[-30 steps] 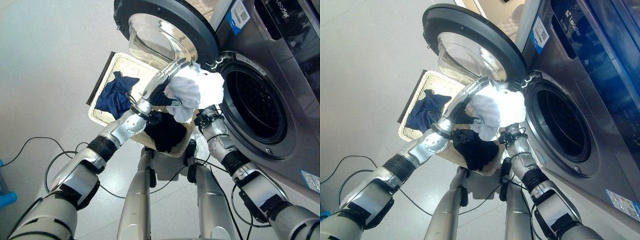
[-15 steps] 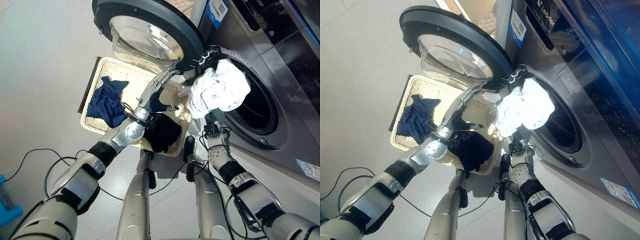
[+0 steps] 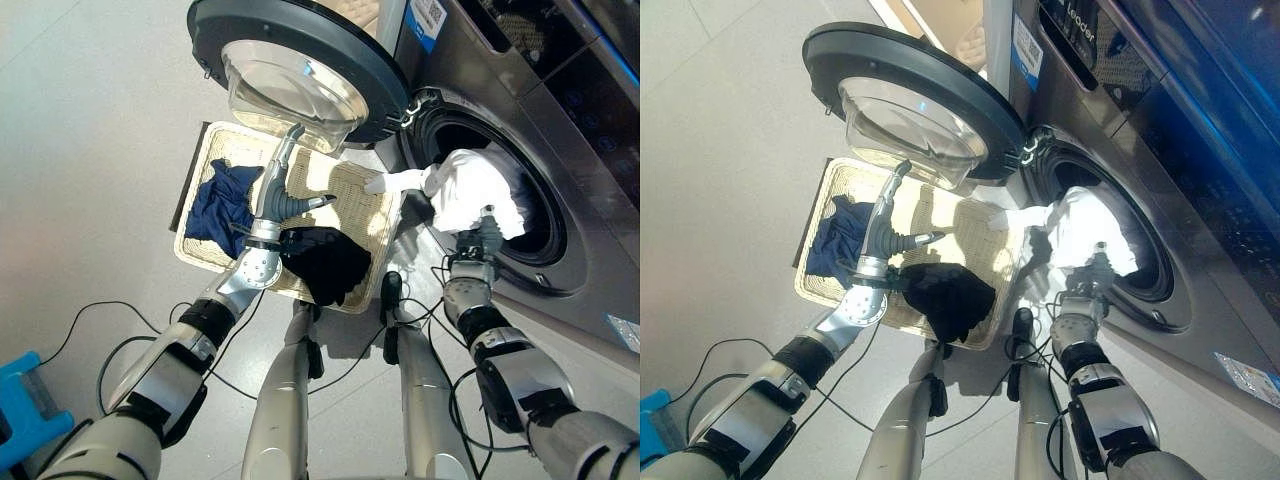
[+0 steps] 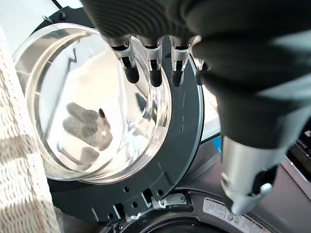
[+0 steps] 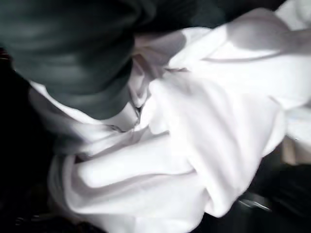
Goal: Put the clothes into the washing machine.
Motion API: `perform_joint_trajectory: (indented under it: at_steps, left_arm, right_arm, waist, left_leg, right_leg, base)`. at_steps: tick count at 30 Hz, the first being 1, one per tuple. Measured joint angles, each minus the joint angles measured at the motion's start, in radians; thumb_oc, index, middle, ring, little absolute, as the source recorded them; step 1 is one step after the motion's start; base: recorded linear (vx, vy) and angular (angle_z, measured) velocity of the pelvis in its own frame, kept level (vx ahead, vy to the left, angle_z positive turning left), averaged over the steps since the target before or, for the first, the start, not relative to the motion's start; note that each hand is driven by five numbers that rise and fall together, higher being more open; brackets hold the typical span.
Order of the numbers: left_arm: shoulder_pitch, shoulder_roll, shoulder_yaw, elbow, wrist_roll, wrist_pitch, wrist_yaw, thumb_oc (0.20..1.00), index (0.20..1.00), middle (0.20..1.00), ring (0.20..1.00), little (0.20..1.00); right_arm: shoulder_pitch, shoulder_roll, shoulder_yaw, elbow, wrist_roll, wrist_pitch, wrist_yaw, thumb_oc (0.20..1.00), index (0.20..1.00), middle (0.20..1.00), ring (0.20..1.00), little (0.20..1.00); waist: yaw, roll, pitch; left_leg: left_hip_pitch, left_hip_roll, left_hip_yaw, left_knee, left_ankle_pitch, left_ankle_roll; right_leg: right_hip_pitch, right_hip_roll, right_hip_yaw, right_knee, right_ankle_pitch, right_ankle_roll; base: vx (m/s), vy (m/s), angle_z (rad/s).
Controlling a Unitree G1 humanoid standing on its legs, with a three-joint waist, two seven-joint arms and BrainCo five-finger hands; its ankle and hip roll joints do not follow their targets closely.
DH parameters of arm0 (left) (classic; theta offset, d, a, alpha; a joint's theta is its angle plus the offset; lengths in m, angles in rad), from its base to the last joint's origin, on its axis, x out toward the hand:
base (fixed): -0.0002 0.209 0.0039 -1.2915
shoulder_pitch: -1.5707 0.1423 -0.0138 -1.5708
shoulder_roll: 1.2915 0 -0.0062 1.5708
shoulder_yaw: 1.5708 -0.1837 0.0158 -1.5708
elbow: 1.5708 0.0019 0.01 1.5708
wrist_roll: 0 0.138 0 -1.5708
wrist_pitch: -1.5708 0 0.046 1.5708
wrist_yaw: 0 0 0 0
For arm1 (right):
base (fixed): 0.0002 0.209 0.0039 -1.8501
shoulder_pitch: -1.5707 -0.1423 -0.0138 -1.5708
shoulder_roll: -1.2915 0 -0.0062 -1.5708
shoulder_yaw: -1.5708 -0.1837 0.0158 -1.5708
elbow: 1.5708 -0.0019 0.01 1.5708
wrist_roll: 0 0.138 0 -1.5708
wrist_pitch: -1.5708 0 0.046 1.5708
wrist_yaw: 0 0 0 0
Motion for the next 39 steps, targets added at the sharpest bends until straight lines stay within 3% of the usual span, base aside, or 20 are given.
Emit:
perform_joint_trajectory:
  at_steps: [2, 5, 9, 14, 19, 25, 26, 30, 39]
  left_arm:
    - [-0.001, 0.014, -0.004, -0.012, -0.001, 0.001, -0.009, 1.0, 1.0, 1.0, 1.0, 1.0]
    - [-0.021, 0.059, -0.042, -0.106, -0.013, 0.006, -0.031, 1.0, 1.0, 1.0, 1.0, 1.0]
    - [-0.005, 0.115, -0.054, -0.208, -0.08, 0.027, -0.051, 1.0, 1.0, 1.0, 1.0, 1.0]
    - [0.028, 0.153, -0.057, -0.258, -0.089, 0.051, -0.058, 1.0, 1.0, 1.0, 1.0, 1.0]
    - [0.048, 0.167, -0.07, -0.309, -0.09, 0.053, -0.056, 1.0, 1.0, 1.0, 1.0, 1.0]
    - [0.027, 0.166, -0.092, -0.31, -0.091, 0.053, -0.044, 1.0, 1.0, 1.0, 1.0, 1.0]
    - [0.024, 0.166, -0.093, -0.31, -0.091, 0.053, -0.042, 1.0, 1.0, 1.0, 1.0, 1.0]
    - [0.011, 0.166, -0.105, -0.309, -0.122, 0.053, -0.04, 1.0, 1.0, 1.0, 1.0, 1.0]
    - [0.009, 0.161, -0.109, -0.307, -0.129, 0.053, -0.04, 1.0, 1.0, 1.0, 1.0, 1.0]
  right_arm:
    - [-0.025, -0.028, -0.004, 0.018, -0.008, -0.003, -0.03, 0.2, 0.2, 0.2, 0.2, 0.2]
    - [-0.132, -0.158, -0.024, 0.131, -0.073, -0.022, -0.194, 0.2, 0.2, 0.2, 0.2, 0.2]
    - [-0.19, -0.247, -0.037, 0.129, -0.127, -0.056, -0.322, 0.2, 0.2, 0.2, 0.2, 0.2]
    - [-0.214, -0.258, -0.038, 0.078, -0.13, -0.069, -0.406, 0.2, 0.2, 0.2, 0.2, 0.2]
    - [-0.24, -0.265, -0.078, 0.035, 0.064, -0.152, -0.376, 0.2, 0.2, 0.2, 0.2, 0.2]
    - [-0.302, -0.258, -0.153, 0.008, 0.433, -0.321, -0.203, 0.2, 0.2, 0.2, 0.2, 0.2]
    - [-0.306, -0.258, -0.152, 0.01, 0.444, -0.326, -0.2, 1.0, 1.0, 1.0, 1.0, 1.0]
    - [-0.312, -0.258, -0.146, 0.029, 0.453, -0.322, -0.186, 1.0, 1.0, 1.0, 1.0, 1.0]
    - [-0.303, -0.247, -0.129, 0.078, 0.255, -0.172, -0.335, 1.0, 1.0, 1.0, 1.0, 1.0]
  waist:
    - [0.006, 0.003, 0.001]
    - [0.026, 0.03, 0.001]
    - [0.051, 0.04, 0.002]
    - [0.056, 0.044, 0.001]
    - [0.076, 0.044, 0.001]
    - [0.074, 0.044, 0.001]
    - [0.074, 0.044, 0.001]
    - [0.073, 0.044, 0.001]
    - [0.066, 0.044, 0.001]
  left_leg:
    - [-0.011, 0.0, -0.004, 0.0, 0.001, 0.001]
    - [-0.042, -0.004, -0.023, 0.007, 0.002, 0.003]
    - [-0.059, -0.01, -0.027, 0.008, 0.003, 0.004]
    - [-0.088, -0.017, -0.039, 0.01, 0.006, 0.008]
    - [-0.103, -0.02, -0.047, 0.013, 0.007, 0.009]
    - [-0.104, -0.024, -0.048, 0.019, 0.009, 0.012]
    - [-0.104, -0.024, -0.048, 0.02, 0.009, 0.012]
    - [-0.103, -0.025, -0.047, 0.032, 0.009, 0.013]
    - [-0.097, -0.027, -0.047, 0.048, 0.011, 0.016]
  right_leg:
    - [-0.01, -0.001, -0.005, 0.001, 0.0, -0.001]
    - [-0.029, -0.011, -0.028, 0.002, 0.001, -0.001]
    - [-0.045, -0.022, -0.047, 0.003, 0.001, -0.001]
    - [-0.067, -0.031, -0.061, 0.004, 0.001, -0.001]
    - [-0.079, -0.036, -0.068, 0.008, 0.0, -0.001]
    - [-0.079, -0.043, -0.068, 0.017, 0.0, 0.0]
    - [-0.079, -0.045, -0.068, 0.018, 0.0, 0.0]
    - [-0.075, -0.049, -0.068, 0.025, 0.0, 0.0]
    - [-0.07, -0.051, -0.067, 0.044, 0.003, -0.004]
  base:
    - [0.0, -0.064, 0.02]
    - [0.0, -0.07, 0.11]
    - [0.0, -0.055, 0.05]
    - [0.01, -0.018, 0.07]
    - [0.01, -0.004, 0.03]
    - [0.0, 0.005, 0.01]
    - [0.01, 0.032, 0.0]
    - [0.0, 0.0, 0.0]
    - [0.0, 0.0, 0.0]
